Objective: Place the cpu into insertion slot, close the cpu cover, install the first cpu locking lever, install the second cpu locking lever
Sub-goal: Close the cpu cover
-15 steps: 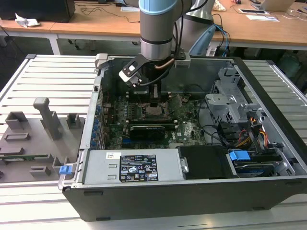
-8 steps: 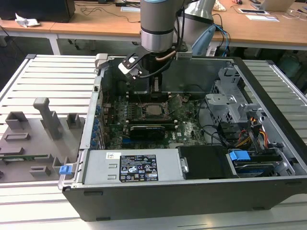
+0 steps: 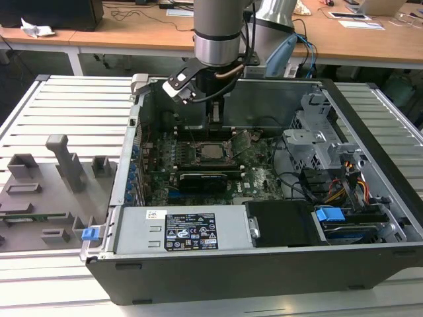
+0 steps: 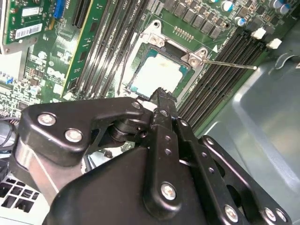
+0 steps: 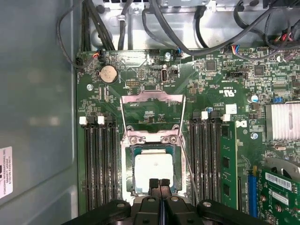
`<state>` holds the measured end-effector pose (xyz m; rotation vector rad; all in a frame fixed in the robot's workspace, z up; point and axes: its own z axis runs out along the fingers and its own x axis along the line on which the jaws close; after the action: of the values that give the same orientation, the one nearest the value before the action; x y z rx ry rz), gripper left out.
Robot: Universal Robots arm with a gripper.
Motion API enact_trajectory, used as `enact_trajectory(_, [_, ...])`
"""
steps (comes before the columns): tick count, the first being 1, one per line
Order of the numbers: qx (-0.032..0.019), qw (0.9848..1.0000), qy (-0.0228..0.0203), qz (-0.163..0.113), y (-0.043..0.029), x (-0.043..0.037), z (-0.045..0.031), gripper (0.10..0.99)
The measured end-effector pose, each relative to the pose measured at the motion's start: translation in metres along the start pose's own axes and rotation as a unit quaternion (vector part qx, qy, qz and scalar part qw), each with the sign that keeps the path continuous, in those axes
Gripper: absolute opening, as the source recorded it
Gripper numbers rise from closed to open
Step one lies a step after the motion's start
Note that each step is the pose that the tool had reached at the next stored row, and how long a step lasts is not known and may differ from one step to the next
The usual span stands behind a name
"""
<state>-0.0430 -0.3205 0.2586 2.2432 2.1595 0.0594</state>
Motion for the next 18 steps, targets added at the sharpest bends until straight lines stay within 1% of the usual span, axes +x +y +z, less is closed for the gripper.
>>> enact_trajectory(2, [0.0, 1.0, 0.0, 0.0, 0.0001, -0.0021, 0.0, 0.106])
enact_trajectory(4, [0.0001, 1.0, 0.0, 0.0, 0.004, -0.0026, 0.0002, 0.106])
enact_trajectory(6, [0.0002, 1.0, 0.0, 0.0, 0.0119, -0.0025, 0.0006, 0.106])
enact_trajectory(7, [0.0003, 1.0, 0.0, 0.0, 0.0172, -0.0023, 0.0008, 0.106])
enact_trajectory(9, [0.0005, 1.0, -0.0002, 0.0, 0.0185, -0.0023, 0.0, 0.106])
enact_trajectory(11, [0.0004, 1.0, 0.0, 0.0, 0.0188, -0.0022, -0.0061, 0.106])
enact_trajectory(13, [0.0004, 1.0, 0.0, 0.0, 0.0194, -0.0022, -0.0078, 0.106])
enact_trajectory(15, [0.0004, 1.0, 0.0001, 0.0, 0.0219, -0.002, -0.0078, 0.106])
enact_trajectory(17, [0.0005, 1.0, 0.0, 0.0, 0.0322, -0.0017, -0.0074, 0.106])
enact_trajectory(18, [0.0005, 1.0, 0.0, 0.0, 0.0354, -0.0016, -0.0072, 0.106])
